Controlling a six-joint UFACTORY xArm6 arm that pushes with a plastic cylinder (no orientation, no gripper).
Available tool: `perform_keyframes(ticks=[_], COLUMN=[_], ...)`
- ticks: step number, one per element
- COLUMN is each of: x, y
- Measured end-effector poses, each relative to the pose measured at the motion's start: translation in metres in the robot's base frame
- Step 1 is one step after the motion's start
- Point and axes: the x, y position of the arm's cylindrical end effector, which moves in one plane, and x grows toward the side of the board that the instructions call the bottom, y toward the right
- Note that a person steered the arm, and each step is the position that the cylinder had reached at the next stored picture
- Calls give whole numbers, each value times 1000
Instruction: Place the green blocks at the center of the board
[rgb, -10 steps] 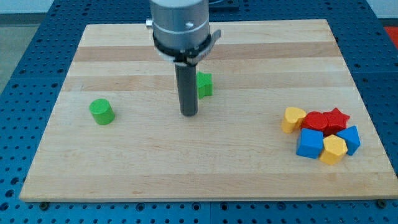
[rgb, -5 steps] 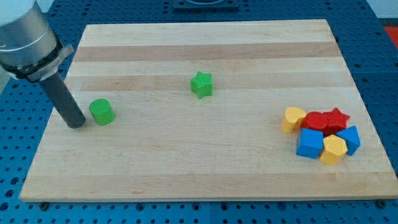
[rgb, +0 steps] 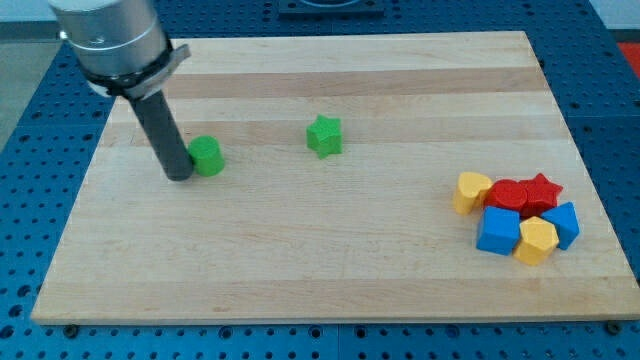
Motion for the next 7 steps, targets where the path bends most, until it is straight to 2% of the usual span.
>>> perform_keyframes(ticks=[7], x=[-88], y=[117])
